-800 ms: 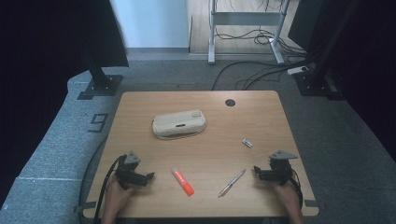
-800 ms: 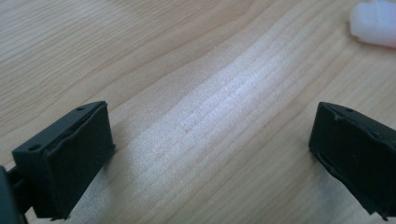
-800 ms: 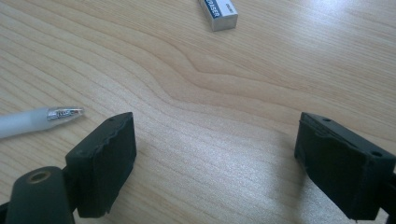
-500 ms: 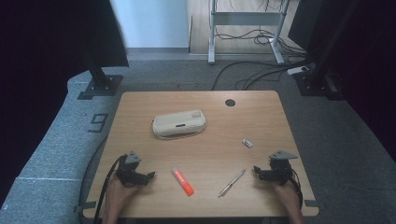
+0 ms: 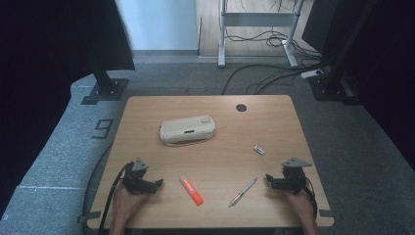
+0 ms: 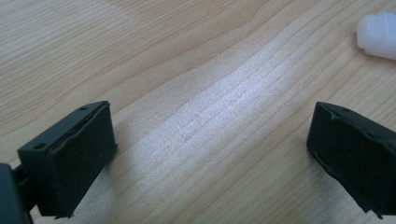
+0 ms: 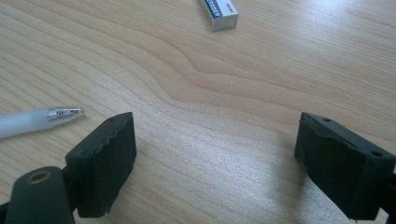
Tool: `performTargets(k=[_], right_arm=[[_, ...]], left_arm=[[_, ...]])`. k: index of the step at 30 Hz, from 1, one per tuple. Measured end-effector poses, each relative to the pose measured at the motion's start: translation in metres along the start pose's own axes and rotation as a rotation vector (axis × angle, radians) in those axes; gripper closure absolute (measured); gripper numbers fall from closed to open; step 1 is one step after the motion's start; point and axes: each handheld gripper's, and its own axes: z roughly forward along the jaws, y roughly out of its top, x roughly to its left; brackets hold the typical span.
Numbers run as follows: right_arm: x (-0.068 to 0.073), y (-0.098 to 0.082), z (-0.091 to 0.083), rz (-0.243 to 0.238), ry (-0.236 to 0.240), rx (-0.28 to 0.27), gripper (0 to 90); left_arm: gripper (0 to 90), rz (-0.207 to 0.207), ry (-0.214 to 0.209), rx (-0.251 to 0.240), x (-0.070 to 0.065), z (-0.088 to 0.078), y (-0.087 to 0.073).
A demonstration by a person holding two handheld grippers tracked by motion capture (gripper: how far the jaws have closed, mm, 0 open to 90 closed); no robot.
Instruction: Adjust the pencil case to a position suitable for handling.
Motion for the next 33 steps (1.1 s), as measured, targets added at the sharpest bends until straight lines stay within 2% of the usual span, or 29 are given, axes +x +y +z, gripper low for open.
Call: performTargets(k=[3, 7, 9, 14, 17, 23, 33], right_arm=[[0.0, 0.0, 0.0, 0.0, 0.0, 0.0, 12.2], [0.0, 0.0, 0.0, 0.0, 0.0, 0.0, 12.2], [0.0, 0.0, 0.0, 0.0, 0.0, 0.0, 12.2], [0.0, 0.0, 0.0, 0.0, 0.0, 0.0, 12.2], [0.0, 0.0, 0.0, 0.0, 0.0, 0.0, 12.2], [0.0, 0.0, 0.0, 0.0, 0.0, 0.0, 12.2], [0.0, 0.0, 0.0, 0.0, 0.0, 0.0, 12.3]], left_arm=[[2.2, 0.002, 0.0, 0.003, 0.0, 0.0, 0.001], [3.4, 0.034, 0.001, 0.005, -0.003, -0.001, 0.005], [3.0, 0.037, -0.026, -0.018, -0.005, -0.003, 0.009], [3.0, 0.048, -0.029, -0.024, -0.004, -0.005, 0.016], [3.5, 0.051, -0.045, -0.031, -0.001, -0.005, 0.022], [4.1, 0.045, -0.093, -0.039, 0.005, -0.004, 0.039], [5.0, 0.07, -0.124, -0.044, 0.008, -0.002, 0.068]])
